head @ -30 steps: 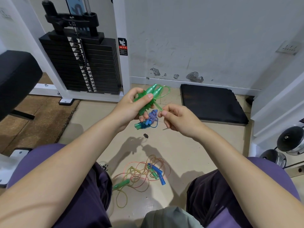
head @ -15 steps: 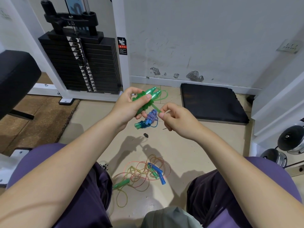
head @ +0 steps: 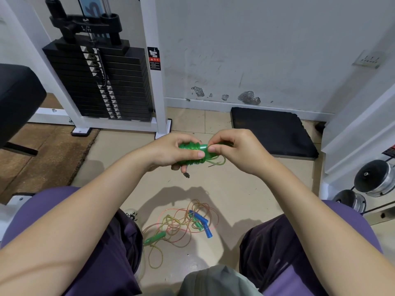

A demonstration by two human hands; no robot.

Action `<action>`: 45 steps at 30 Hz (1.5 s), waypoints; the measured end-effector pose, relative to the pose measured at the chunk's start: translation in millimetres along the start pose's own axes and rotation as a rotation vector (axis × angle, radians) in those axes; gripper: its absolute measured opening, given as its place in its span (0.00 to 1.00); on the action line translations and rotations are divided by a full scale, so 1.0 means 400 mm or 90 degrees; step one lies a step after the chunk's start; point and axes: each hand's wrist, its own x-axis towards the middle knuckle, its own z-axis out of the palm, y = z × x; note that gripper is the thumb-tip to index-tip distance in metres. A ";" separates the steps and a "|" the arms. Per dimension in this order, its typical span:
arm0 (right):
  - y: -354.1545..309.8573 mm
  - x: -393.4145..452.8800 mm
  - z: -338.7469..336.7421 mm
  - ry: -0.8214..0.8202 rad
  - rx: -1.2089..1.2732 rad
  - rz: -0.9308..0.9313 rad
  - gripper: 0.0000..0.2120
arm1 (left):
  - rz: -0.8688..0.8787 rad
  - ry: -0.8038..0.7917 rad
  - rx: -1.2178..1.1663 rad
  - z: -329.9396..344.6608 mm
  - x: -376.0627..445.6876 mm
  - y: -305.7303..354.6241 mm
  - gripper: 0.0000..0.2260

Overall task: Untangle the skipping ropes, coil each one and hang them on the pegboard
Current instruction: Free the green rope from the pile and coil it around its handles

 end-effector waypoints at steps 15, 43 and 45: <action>0.017 0.003 0.026 -0.060 0.254 0.129 0.06 | -0.021 -0.072 0.090 0.012 -0.030 0.017 0.17; 0.043 0.008 0.002 -0.053 0.202 0.134 0.05 | 0.089 0.208 0.065 -0.004 0.004 -0.020 0.04; 0.048 0.009 -0.004 -0.054 0.169 0.148 0.06 | 0.096 0.208 0.089 -0.004 0.009 -0.025 0.04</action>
